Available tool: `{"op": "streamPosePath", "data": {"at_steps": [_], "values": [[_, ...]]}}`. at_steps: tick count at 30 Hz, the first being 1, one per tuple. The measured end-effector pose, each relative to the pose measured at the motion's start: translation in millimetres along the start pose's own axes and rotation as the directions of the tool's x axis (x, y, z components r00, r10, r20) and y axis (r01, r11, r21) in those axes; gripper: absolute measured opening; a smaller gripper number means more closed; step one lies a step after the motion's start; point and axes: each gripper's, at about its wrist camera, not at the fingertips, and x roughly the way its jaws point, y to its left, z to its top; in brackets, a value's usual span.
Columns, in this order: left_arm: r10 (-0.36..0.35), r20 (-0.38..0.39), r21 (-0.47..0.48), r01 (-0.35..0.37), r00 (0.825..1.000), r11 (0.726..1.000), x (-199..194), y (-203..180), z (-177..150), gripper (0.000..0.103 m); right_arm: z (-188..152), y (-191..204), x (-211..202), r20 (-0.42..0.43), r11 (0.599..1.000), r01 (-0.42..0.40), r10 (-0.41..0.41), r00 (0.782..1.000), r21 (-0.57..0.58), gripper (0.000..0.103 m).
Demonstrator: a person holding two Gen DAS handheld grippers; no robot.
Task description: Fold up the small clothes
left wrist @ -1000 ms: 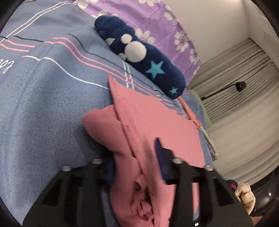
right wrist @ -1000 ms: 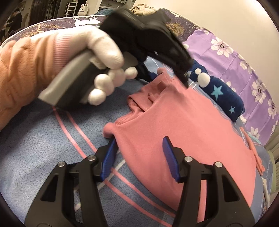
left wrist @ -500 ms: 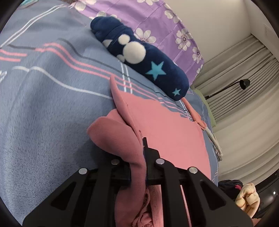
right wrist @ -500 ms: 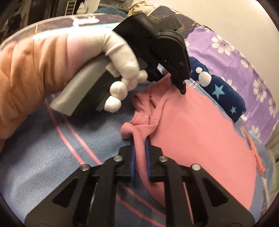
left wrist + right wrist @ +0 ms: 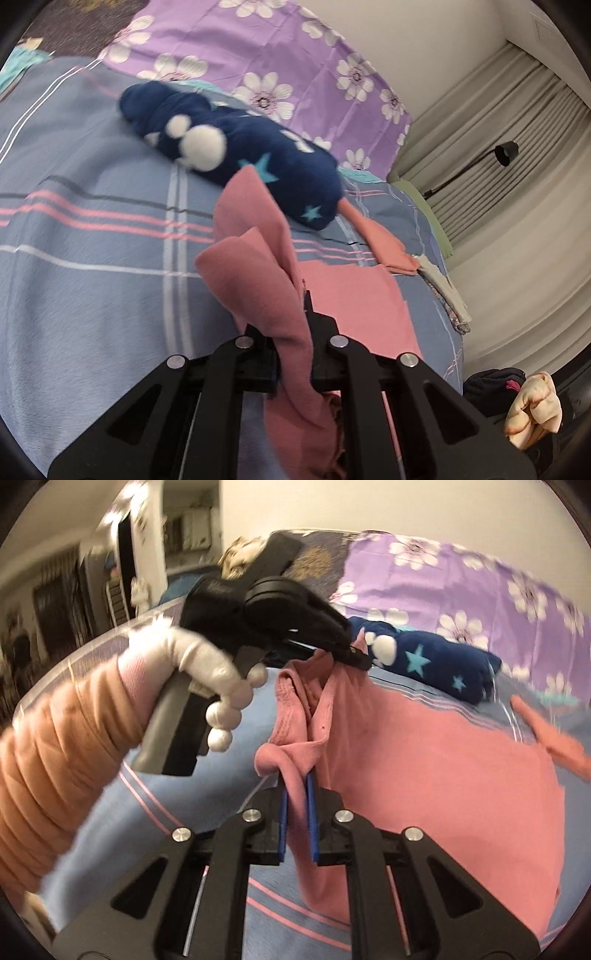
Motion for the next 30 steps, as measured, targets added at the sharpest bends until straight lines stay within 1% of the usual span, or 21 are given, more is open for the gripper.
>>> {"op": "streamPosePath", "data": {"at_steps": [2, 6, 10, 13, 17, 21, 26, 30], "values": [[0.0, -0.004, 0.014, 0.0, 1.0, 1.0, 8.5, -18.1, 4.1, 0.009, 0.4, -23.5, -12.6, 0.013, 0.996, -0.033, 0.032, 0.999, 0.081, 0.009], [0.03, -0.03, 0.042, -0.028, 0.999, 0.999, 32.6, -53.3, 8.3, 0.009, -7.7, -58.9, -33.3, 0.038, 0.98, -0.053, 0.047, 0.998, 0.189, 0.009], [0.058, -0.056, 0.042, -0.056, 0.997, 0.998, 58.3, -81.9, 7.0, 0.009, -19.8, -85.9, -49.6, 0.06, 0.966, -0.058, 0.044, 0.997, 0.252, 0.009], [0.079, -0.078, 0.073, -0.074, 0.994, 0.995, 78.5, -106.0, 2.7, 0.009, -33.0, -103.7, -61.3, 0.076, 0.954, -0.059, 0.038, 0.996, 0.294, 0.008], [0.114, -0.105, 0.109, -0.102, 0.988, 0.989, 102.2, -134.7, -2.2, 0.009, -49.9, -135.1, -71.4, 0.087, 0.921, -0.081, 0.051, 0.995, 0.38, 0.008], [0.143, -0.126, 0.161, -0.122, 0.982, 0.979, 124.6, -163.7, -5.5, 0.009, -64.6, -160.0, -84.6, 0.108, 0.897, -0.092, 0.05, 0.993, 0.432, 0.008], [0.179, -0.16, 0.221, -0.142, 0.971, 0.965, 163.4, -196.3, -12.7, 0.009, -84.3, -187.8, -97.4, 0.116, 0.87, -0.071, 0.016, 0.993, 0.489, 0.008], [0.197, -0.195, 0.25, -0.146, 0.961, 0.957, 191.8, -210.6, -20.8, 0.009, -103.1, -212.4, -105.7, 0.109, 0.829, -0.067, 0.007, 0.994, 0.554, 0.008]]}}
